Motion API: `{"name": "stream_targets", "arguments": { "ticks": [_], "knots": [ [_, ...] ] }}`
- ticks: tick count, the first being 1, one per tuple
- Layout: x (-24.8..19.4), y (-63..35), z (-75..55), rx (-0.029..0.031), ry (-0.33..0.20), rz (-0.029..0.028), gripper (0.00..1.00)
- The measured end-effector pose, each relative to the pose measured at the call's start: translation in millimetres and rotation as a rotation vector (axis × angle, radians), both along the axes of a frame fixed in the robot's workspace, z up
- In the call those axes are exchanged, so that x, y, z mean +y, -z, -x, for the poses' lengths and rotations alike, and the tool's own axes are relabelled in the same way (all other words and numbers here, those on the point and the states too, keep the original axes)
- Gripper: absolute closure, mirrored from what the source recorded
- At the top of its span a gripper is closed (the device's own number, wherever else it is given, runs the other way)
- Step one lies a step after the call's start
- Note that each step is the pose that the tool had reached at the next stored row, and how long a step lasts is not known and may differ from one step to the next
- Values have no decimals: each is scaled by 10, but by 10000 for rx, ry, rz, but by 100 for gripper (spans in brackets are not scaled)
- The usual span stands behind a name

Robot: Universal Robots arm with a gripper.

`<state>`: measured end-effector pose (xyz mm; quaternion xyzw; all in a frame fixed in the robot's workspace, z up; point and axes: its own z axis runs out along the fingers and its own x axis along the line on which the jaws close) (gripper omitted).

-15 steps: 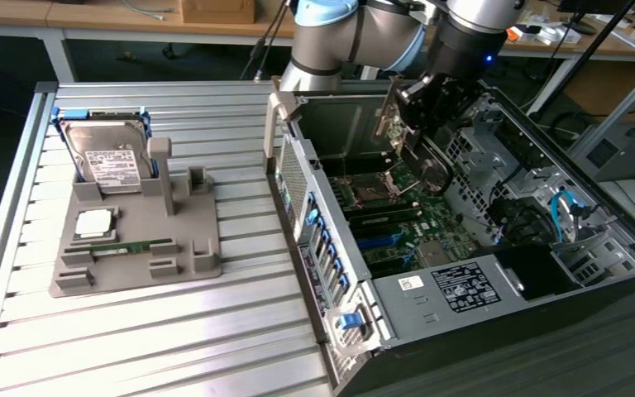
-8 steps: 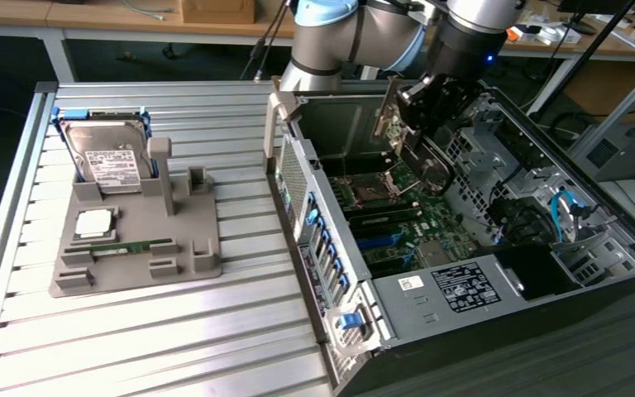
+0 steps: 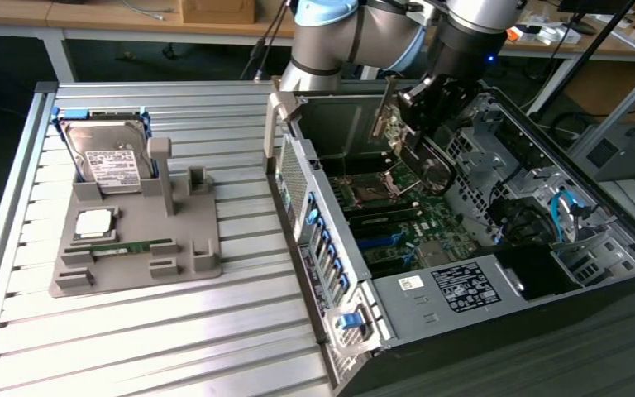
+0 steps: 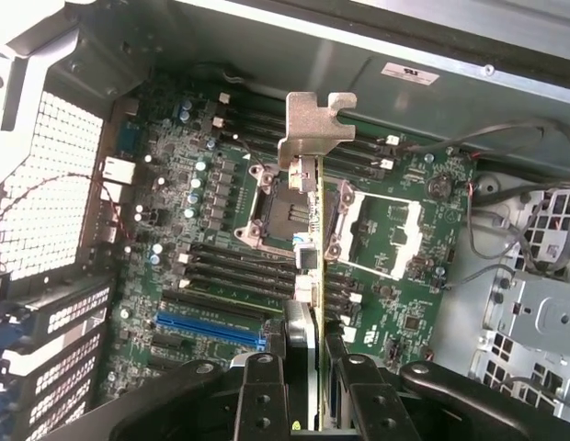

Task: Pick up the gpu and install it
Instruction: 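Insert the gpu into the slot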

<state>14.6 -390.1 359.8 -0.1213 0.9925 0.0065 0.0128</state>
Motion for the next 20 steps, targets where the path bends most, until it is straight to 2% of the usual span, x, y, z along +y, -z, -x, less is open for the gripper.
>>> {"name": "stream_targets", "arguments": {
  "ticks": [20],
  "knots": [
    [0, 2, 0, 0, -912, 2, 73]
  ]
}}
